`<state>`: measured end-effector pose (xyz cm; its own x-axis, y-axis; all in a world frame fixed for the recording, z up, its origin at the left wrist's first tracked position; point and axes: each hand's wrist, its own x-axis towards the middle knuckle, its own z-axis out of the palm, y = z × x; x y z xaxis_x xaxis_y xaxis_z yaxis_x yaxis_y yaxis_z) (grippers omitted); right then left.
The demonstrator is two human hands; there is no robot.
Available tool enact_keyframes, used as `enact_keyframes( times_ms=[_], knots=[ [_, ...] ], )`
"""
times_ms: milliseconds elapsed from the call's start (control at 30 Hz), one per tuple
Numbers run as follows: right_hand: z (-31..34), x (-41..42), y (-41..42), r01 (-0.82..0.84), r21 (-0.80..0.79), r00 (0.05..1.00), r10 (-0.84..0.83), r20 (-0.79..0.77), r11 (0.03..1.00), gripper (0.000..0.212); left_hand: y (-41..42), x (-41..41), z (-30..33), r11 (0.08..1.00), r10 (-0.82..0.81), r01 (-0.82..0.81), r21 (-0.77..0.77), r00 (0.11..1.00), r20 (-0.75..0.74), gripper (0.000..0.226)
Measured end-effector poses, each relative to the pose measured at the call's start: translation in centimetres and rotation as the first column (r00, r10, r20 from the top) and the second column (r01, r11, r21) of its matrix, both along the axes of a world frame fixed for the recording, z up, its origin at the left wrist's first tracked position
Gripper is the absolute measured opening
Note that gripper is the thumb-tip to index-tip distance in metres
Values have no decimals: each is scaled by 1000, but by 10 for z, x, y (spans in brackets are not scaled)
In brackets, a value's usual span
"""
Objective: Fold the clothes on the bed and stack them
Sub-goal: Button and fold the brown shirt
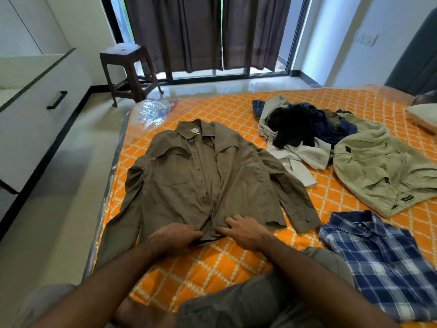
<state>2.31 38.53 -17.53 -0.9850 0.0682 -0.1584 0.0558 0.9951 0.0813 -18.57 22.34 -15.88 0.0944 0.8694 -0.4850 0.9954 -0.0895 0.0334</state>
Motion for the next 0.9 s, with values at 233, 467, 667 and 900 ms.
enact_keyframes(
  times_ms=[233, 467, 667, 900],
  knots=[
    [3, -2, -29, 145, -403, 962, -33, 271, 904, 65, -7, 8, -4, 863, 241, -88, -497, 937, 252, 34],
    [18, -17, -10, 603, -688, 774, -87, 627, 404, 49, 15, -3, 8, 846, 505, -376, -378, 791, 346, 18],
    [33, -71, -2, 518, -759, 668, -740, 72, 394, 4, 43, -10, -14, 638, 607, -764, 100, 579, 544, 18],
    [8, -104, -12, 788, -520, 516, -814, 266, 330, 60, 57, 8, -41, 476, 792, -868, 141, 493, 359, 68]
  ],
)
